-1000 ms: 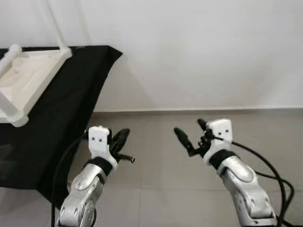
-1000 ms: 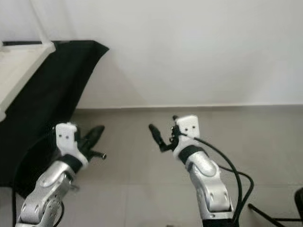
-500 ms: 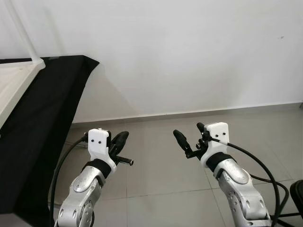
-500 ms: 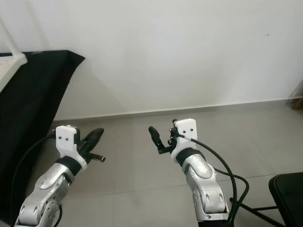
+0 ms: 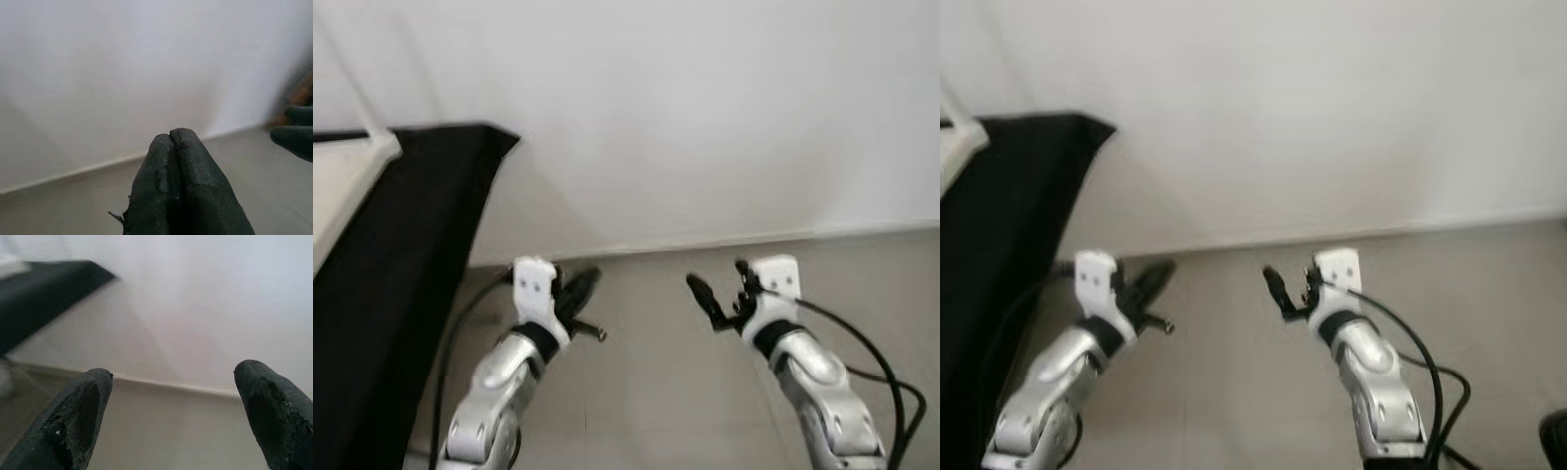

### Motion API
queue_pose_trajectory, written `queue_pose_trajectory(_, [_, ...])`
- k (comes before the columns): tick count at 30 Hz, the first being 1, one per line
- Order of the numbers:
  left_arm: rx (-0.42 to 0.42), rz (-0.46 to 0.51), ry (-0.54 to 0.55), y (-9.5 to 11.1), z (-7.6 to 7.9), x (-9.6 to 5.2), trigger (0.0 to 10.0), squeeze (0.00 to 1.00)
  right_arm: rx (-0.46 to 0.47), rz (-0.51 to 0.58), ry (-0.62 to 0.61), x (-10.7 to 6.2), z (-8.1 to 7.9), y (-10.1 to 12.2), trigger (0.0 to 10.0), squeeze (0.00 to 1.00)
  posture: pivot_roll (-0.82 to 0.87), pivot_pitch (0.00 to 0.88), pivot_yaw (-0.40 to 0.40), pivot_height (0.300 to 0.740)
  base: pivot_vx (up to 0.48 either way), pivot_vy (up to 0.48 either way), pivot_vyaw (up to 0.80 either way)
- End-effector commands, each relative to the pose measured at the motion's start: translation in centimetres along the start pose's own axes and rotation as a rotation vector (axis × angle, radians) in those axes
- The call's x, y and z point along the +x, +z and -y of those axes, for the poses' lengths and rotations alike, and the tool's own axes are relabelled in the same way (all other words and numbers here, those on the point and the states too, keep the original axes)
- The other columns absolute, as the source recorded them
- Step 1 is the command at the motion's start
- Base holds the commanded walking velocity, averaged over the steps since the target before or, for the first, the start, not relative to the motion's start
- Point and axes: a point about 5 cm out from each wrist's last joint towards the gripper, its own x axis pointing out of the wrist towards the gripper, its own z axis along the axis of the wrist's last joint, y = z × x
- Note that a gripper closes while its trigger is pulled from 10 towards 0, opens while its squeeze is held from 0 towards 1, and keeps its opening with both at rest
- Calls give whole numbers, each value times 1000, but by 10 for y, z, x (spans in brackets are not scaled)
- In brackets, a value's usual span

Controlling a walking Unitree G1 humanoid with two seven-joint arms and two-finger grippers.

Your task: Building children table

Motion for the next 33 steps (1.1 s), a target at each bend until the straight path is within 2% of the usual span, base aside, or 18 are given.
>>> queue_pose_trajectory(1, [12,-38,44,-7,-11,-8,10000,0,18,15,53,4,-12,0,10000,0,-37,117,18,740,356,0,0])
queue_pose_trajectory(33, [12,-39,25,-9,-10,-8,10000,0,20,6,60,5,-12,-2,10000,0,-41,107,19,740,356,0,0])
